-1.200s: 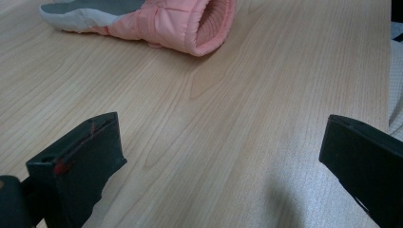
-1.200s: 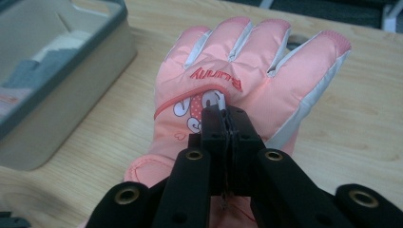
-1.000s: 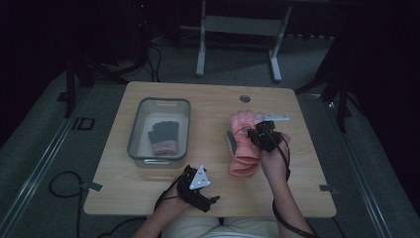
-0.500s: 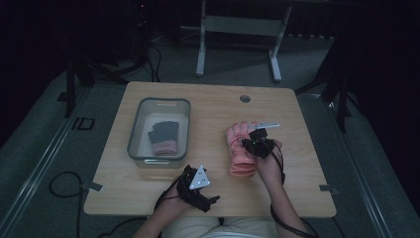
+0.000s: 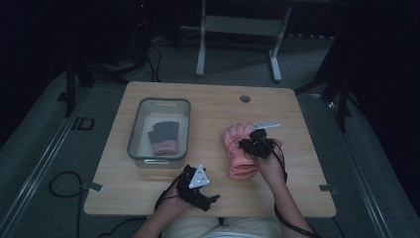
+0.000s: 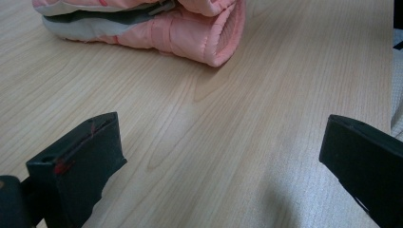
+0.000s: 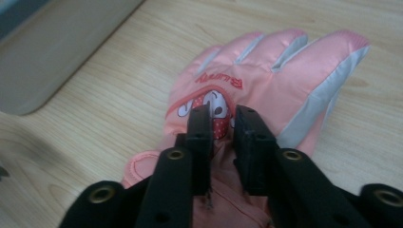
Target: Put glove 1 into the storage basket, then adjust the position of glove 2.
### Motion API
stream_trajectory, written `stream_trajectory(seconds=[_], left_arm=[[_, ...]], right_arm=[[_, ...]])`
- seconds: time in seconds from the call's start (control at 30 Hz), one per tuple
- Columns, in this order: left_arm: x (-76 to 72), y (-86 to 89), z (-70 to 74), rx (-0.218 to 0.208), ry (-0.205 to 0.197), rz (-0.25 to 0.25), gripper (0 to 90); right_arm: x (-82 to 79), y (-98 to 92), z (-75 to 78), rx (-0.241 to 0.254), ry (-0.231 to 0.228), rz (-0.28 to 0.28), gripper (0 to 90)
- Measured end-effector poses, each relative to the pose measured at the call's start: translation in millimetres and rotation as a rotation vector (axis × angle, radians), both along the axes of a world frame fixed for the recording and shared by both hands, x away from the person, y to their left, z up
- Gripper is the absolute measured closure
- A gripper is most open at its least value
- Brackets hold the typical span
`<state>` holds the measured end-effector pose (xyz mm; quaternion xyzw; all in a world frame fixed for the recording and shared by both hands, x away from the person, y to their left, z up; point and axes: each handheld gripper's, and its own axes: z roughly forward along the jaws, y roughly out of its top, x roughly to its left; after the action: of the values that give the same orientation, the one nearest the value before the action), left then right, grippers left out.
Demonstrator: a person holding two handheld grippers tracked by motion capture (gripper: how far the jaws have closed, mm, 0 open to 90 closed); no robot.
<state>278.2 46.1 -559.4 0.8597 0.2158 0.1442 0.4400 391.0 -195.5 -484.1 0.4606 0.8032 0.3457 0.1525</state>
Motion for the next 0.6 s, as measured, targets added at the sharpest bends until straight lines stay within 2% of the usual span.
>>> stream_trajectory(seconds=[0.2, 0.33, 0.5, 0.6], left_arm=[[0.0, 0.7, 1.0, -0.007, -0.005, 0.01, 0.1], [1.4, 0.4, 0.4, 0.012, 0.004, 0.018, 0.1], [3.4, 1.3, 0.9, -0.009, 0.026, 0.033, 0.1], [4.6, 2.1, 3.4, -0.028, 0.025, 0.044, 0.1]], right_arm=[[-5.9, 1.4, 11.9, 0.013, -0.031, 0.02, 69.3], [-6.3, -1.3, 21.2, 0.009, -0.057, 0.024, 67.9], [-3.8, -10.2, 28.6, -0.025, -0.081, 0.022, 67.3], [-4.6, -16.1, 31.6, -0.024, -0.089, 0.023, 67.1]])
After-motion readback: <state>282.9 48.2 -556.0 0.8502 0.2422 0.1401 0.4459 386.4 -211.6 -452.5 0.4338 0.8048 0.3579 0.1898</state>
